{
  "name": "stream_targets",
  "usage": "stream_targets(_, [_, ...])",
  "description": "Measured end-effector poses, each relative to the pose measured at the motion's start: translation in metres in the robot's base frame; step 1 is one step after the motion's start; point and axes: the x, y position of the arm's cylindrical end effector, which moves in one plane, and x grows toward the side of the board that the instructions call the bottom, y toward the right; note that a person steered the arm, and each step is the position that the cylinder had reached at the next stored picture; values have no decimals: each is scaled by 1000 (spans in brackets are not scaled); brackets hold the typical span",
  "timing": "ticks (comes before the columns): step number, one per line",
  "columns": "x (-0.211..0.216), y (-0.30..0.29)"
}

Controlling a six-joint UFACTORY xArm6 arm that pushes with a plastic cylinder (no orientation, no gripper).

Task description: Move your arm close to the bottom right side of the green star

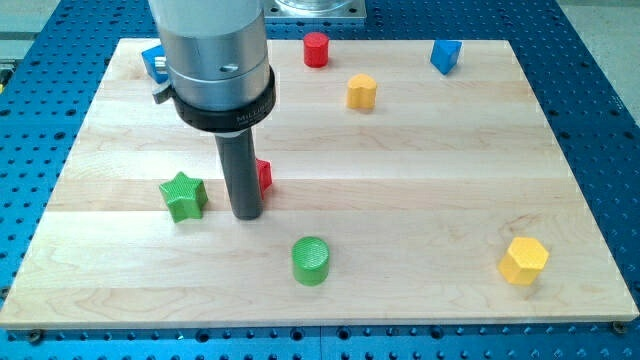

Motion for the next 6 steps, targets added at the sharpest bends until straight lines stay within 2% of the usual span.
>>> stream_targets(1, [32, -26])
stream_targets(6, [32, -33])
